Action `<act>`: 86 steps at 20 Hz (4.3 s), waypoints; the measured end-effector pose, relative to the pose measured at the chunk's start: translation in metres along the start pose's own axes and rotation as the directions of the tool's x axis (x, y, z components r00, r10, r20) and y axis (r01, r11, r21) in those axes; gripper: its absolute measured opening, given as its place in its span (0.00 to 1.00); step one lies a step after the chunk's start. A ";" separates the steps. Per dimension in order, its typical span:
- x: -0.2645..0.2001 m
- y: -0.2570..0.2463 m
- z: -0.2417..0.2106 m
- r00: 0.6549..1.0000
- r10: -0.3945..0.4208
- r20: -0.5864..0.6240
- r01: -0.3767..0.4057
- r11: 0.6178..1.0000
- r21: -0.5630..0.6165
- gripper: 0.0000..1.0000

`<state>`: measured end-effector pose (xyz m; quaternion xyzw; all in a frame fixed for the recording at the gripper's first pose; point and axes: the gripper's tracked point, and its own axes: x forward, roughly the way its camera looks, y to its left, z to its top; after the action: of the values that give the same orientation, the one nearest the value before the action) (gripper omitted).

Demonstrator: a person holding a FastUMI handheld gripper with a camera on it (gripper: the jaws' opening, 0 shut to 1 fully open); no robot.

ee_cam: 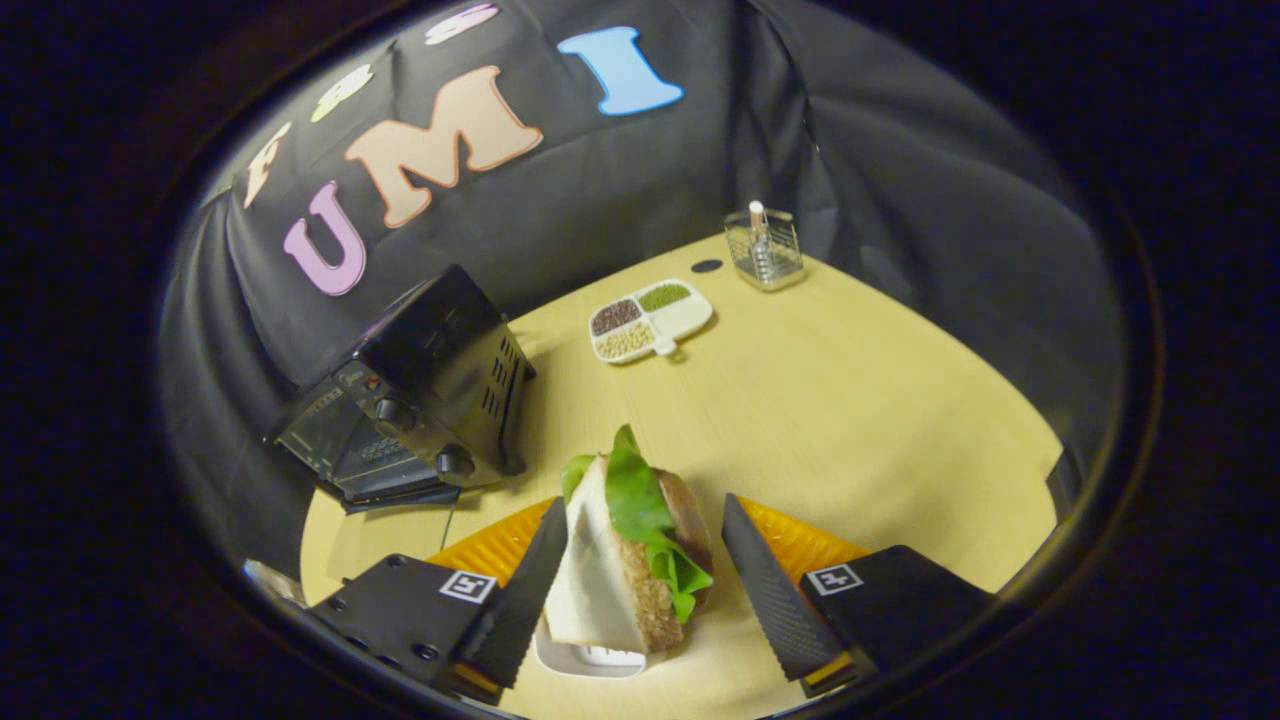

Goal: Open the toaster oven, put the food inside, and close the toaster oven door.

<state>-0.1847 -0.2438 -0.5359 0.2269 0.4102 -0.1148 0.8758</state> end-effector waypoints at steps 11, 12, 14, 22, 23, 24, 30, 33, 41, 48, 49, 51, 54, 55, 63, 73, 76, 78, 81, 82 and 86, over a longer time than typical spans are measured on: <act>-0.026 0.028 0.023 0.996 0.089 -0.025 -0.084 0.982 0.170 0.37; -0.032 0.035 0.027 0.995 0.099 -0.014 -0.095 0.980 0.177 0.37; -0.039 0.049 0.031 0.993 0.118 0.001 -0.116 0.973 0.198 0.37; -0.048 0.166 0.018 0.954 0.300 0.007 -0.283 0.892 0.352 0.36; -0.046 0.183 0.012 0.947 0.322 0.000 -0.299 0.878 0.373 0.36; -0.044 0.199 0.004 0.939 0.343 -0.007 -0.312 0.863 0.397 0.36; -0.011 0.267 -0.029 0.915 0.403 -0.022 -0.331 0.781 0.530 0.36; 0.010 0.292 -0.039 0.909 0.417 -0.006 -0.332 0.733 0.594 0.36; 0.065 0.324 -0.045 0.910 0.407 0.077 -0.328 0.595 0.734 0.36; 0.105 0.331 -0.024 0.931 0.312 0.188 -0.328 0.493 0.806 0.36; 0.109 0.332 -0.020 0.932 0.295 0.208 -0.336 0.497 0.800 0.36; 0.110 0.331 -0.013 0.934 0.259 0.246 -0.350 0.530 0.773 0.36; 0.111 0.323 -0.006 0.940 0.185 0.287 -0.338 0.625 0.704 0.36; 0.111 0.319 -0.003 0.941 0.165 0.295 -0.329 0.647 0.688 0.36; 0.097 0.277 -0.002 0.941 -0.055 0.335 -0.144 0.828 0.542 0.71; 0.071 0.268 -0.012 0.948 -0.067 0.310 -0.075 0.903 0.423 0.94; 0.054 0.278 -0.023 0.958 0.007 0.286 -0.101 0.944 0.315 0.96; 0.040 0.283 -0.038 0.968 0.059 0.246 -0.111 0.972 0.207 0.96; 0.015 0.289 -0.067 0.980 0.113 0.165 -0.124 0.990 0.063 0.98; 0.009 0.287 -0.078 0.984 0.114 0.134 -0.118 0.993 0.022 0.98; -0.012 0.282 -0.116 0.992 0.119 0.030 -0.116 0.989 -0.090 0.99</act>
<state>-0.1603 0.0584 -0.5060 0.2098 0.3850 -0.0488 0.8974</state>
